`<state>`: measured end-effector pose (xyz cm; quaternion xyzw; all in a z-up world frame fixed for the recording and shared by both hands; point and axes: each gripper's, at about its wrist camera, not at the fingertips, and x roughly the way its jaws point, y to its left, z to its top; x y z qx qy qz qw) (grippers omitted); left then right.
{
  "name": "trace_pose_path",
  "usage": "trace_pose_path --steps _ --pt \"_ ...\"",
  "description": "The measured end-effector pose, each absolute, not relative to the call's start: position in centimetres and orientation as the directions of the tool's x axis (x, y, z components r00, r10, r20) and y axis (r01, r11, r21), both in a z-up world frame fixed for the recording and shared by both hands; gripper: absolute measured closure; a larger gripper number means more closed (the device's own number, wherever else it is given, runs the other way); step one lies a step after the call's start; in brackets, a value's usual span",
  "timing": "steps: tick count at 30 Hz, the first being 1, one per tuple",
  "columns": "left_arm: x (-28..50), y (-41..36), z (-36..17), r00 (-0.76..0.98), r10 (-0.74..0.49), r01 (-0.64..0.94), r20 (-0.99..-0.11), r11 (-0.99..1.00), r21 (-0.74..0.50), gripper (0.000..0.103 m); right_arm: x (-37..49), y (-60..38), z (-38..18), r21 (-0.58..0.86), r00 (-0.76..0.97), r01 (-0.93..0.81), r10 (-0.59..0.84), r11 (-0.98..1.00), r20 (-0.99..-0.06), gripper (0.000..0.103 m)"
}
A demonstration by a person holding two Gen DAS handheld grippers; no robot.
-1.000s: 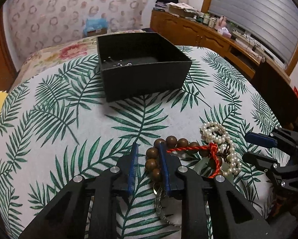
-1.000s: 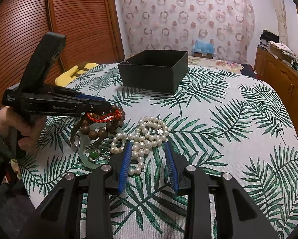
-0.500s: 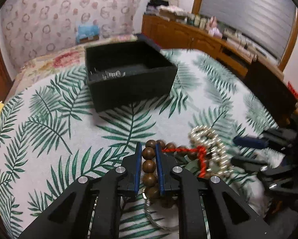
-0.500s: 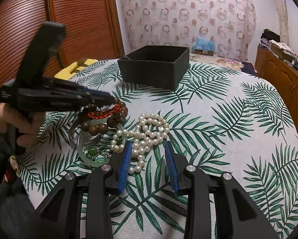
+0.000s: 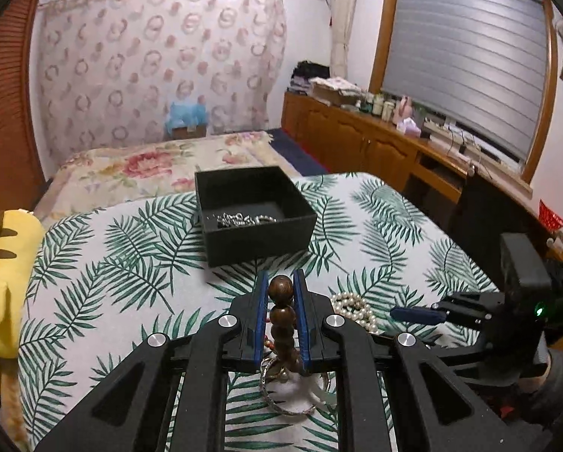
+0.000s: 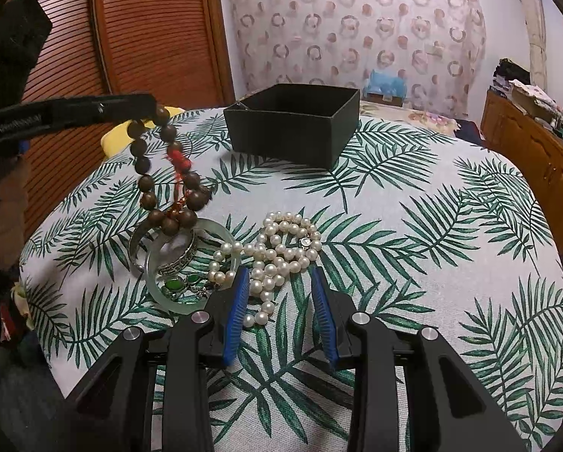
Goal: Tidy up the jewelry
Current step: 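Lift the bead bracelet with the left gripper and carry it over the black box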
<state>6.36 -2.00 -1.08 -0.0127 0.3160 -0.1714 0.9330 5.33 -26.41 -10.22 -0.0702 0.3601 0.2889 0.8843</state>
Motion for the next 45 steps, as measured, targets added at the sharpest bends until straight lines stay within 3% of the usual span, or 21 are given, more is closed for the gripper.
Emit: trace_pose_path --steps 24,36,42,45 --pt "4.7 1.9 1.5 0.810 -0.275 0.245 -0.518 0.961 -0.127 0.091 8.4 -19.9 -7.4 0.045 0.511 -0.689 0.529 0.723 -0.677 0.067" --pt "4.4 5.2 0.5 0.819 -0.228 0.180 -0.526 0.973 -0.141 0.091 13.2 -13.5 -8.8 0.046 0.407 -0.740 0.502 0.671 -0.763 0.085" --pt "4.5 5.8 0.0 0.816 -0.214 0.162 -0.537 0.976 -0.143 0.091 14.2 -12.2 -9.7 -0.015 0.407 -0.748 0.441 0.664 -0.800 0.086" --pt "4.7 5.9 -0.1 0.814 -0.211 0.161 -0.540 0.977 -0.140 0.091 14.0 -12.2 -9.9 -0.036 0.410 -0.758 0.432 0.651 -0.803 0.092"
